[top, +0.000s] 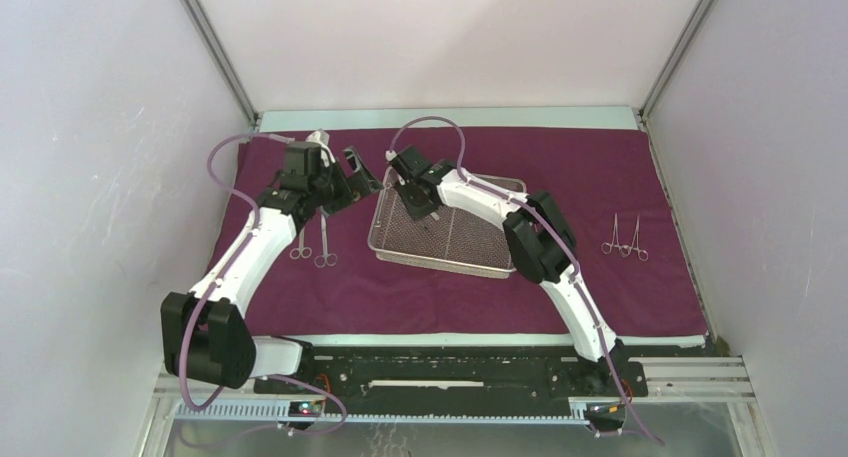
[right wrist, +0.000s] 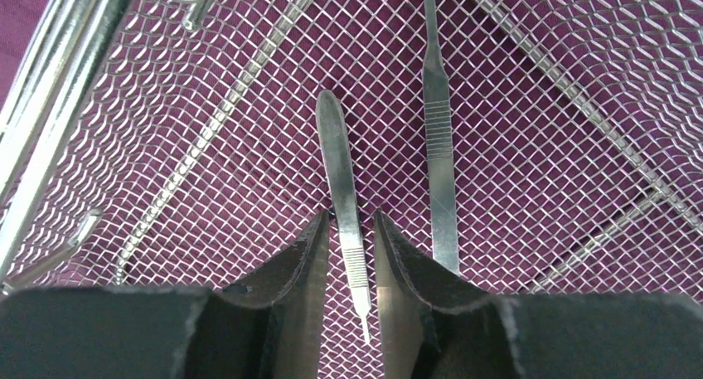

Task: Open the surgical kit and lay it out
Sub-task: Pick up the medical item from the container.

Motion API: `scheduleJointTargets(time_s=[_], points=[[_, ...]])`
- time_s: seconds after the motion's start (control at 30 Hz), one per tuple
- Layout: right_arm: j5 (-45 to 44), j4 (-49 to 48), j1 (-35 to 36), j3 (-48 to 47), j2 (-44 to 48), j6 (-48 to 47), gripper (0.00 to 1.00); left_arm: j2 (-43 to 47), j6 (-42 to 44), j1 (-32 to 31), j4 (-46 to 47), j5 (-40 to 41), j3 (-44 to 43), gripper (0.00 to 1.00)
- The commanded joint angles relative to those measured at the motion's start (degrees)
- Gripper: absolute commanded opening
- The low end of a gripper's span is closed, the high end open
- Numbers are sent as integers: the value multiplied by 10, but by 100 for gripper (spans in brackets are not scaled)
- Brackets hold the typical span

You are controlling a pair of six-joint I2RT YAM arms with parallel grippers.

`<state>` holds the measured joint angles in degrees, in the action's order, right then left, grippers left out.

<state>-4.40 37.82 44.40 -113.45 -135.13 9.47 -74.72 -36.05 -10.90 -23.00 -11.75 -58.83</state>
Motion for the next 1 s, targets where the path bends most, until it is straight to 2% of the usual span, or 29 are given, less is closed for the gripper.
scheduleJointTargets(time_s=[0.0, 0.27, 0.47, 0.67, 0.97], points=[[-20, 3, 7, 9, 6, -4, 34, 5, -6, 4, 8, -17, 10, 100], [-57, 44, 24, -3, -26, -12, 32, -3, -12, 5, 9, -29, 8, 100], [-9, 31, 16, 11, -23, 3, 19, -35, 2, 8, -36, -54, -24, 99], [13, 20, 3, 15, -3, 10, 9, -52, -18, 7, -12, -91, -25, 99], [110, -86, -39, 110, 74, 58, 6, -105, -82, -12, 31, -147, -59, 96]])
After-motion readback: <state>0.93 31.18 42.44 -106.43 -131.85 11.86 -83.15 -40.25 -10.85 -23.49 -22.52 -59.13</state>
